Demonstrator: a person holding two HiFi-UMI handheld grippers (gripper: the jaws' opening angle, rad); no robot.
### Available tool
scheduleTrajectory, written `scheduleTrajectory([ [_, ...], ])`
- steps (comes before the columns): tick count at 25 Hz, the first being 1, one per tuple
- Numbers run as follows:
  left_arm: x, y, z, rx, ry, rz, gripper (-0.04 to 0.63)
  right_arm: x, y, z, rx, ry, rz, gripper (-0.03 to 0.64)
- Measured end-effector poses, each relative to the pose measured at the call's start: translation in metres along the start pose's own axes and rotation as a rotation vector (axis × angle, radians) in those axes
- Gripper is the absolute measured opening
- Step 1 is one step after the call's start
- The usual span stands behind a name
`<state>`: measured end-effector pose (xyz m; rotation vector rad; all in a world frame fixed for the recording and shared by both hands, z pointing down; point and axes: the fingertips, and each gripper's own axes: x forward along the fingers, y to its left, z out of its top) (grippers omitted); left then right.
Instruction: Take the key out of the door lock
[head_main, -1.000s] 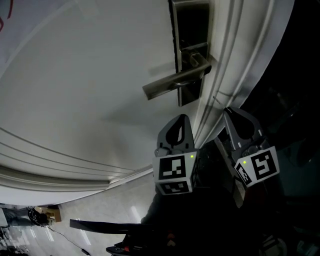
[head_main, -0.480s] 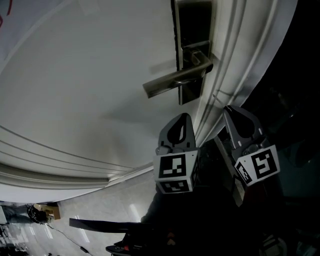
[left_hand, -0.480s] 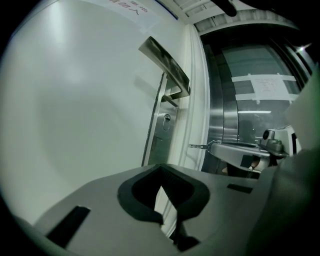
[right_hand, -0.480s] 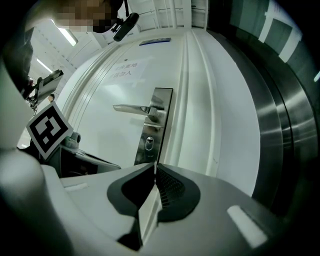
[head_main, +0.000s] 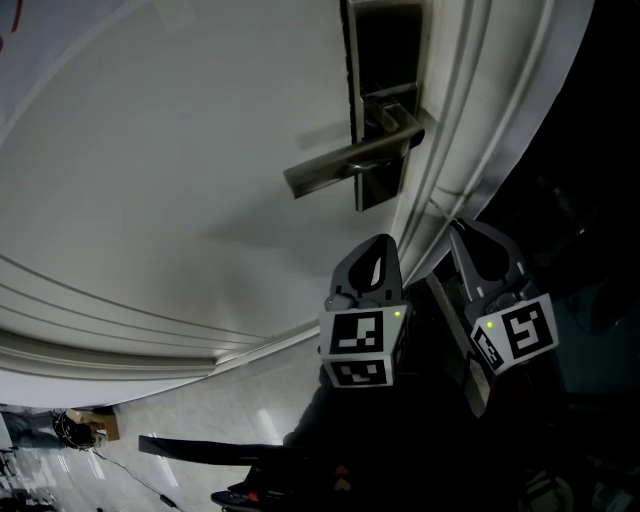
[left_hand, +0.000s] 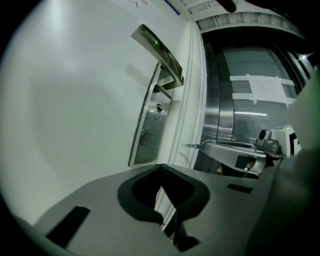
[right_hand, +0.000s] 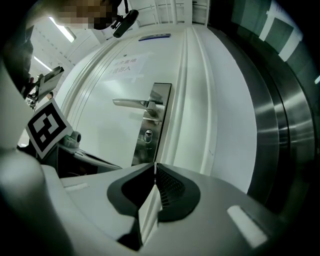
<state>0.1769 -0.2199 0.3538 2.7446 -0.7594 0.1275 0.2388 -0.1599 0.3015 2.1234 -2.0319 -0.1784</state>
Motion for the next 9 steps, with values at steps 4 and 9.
scheduleTrajectory([
  [4, 0.0011, -0.0022, -0.0012, -0.004, 0.003, -0.007, 0.0, -0.0028, -0.0024, -0.0025, 0.001, 0.009, -0.008, 0.012],
  [9, 0.0001, -0.0052, -0.0011, -0.002, 0.001, -0.011, 0.0, -0.0053, -0.002, -0.0026, 0.001, 0.011, -0.01, 0.012],
])
